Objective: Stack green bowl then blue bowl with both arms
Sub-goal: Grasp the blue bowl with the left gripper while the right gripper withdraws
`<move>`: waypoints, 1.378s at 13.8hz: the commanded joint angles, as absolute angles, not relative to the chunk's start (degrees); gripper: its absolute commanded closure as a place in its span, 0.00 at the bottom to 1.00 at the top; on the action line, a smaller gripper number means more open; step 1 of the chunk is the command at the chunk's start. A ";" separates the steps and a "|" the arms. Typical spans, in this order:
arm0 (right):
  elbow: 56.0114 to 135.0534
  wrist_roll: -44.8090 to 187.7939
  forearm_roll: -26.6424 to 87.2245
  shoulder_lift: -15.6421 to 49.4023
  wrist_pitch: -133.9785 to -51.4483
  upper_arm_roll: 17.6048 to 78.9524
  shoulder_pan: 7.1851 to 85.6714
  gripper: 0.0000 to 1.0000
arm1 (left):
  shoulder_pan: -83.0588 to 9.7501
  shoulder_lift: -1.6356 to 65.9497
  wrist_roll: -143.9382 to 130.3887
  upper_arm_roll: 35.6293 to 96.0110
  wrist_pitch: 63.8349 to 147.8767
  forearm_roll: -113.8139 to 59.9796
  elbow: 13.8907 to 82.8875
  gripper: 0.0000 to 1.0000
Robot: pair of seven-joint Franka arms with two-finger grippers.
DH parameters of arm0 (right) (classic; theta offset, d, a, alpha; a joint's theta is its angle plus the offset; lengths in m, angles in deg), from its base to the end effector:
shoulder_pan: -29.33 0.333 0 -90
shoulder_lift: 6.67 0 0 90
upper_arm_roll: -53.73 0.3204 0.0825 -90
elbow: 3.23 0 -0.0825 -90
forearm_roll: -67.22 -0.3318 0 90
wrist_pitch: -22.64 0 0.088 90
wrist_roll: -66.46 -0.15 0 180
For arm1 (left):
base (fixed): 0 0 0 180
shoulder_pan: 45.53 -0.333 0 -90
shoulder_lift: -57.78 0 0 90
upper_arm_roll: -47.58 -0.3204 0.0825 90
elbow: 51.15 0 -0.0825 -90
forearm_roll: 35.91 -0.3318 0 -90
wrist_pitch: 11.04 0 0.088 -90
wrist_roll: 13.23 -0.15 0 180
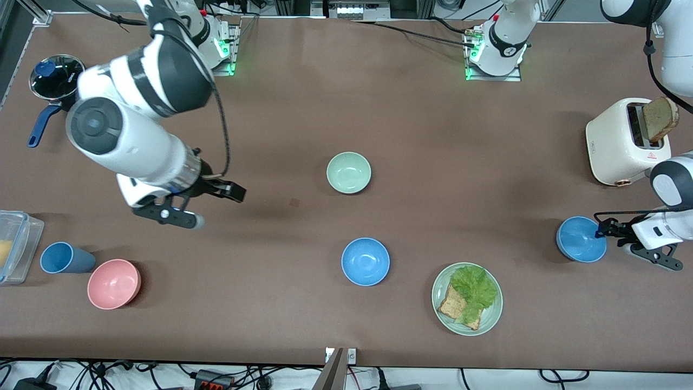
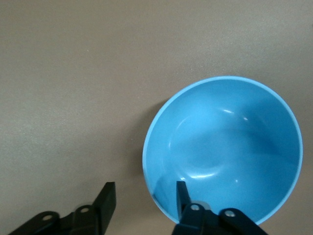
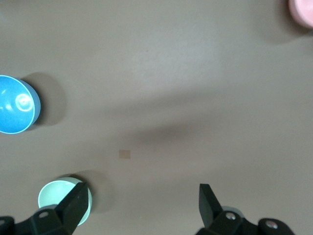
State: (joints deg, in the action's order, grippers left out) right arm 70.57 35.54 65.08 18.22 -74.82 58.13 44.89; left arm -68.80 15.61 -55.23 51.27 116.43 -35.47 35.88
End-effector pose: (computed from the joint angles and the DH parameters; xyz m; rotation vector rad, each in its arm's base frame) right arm 0.5979 0.2131 0.4694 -3.0708 0.3132 0.0741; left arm 0.6285 0.2295 0.2175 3.0315 -0.5682 0.0008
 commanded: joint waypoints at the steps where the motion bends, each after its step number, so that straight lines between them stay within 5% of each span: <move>1: 71.39 45.50 66.26 15.22 -73.95 58.74 39.37 0.00 | -69.52 14.01 -56.47 51.89 116.66 -35.56 34.37 0.46; 5: 71.39 48.97 66.96 11.62 -72.02 58.13 33.30 0.00 | -69.70 13.66 -57.34 52.06 116.66 -35.56 34.37 0.55; 11: 72.45 65.38 67.05 7.57 -68.59 52.87 29.06 0.00 | -69.79 13.92 -57.52 52.50 116.05 -34.16 34.37 0.95; 16: 73.75 68.31 67.31 6.25 -69.11 50.65 29.07 0.00 | -69.87 14.71 -57.44 52.94 111.67 -33.89 34.28 1.00; 19: 82.87 68.13 67.40 1.08 -74.36 50.56 28.63 0.00 | -69.35 17.77 -56.65 53.64 105.17 -33.89 34.28 1.00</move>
State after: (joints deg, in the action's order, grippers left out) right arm 74.13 67.19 66.64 6.84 -70.26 50.59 28.91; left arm -69.16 14.87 -56.29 52.62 110.05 -34.84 34.49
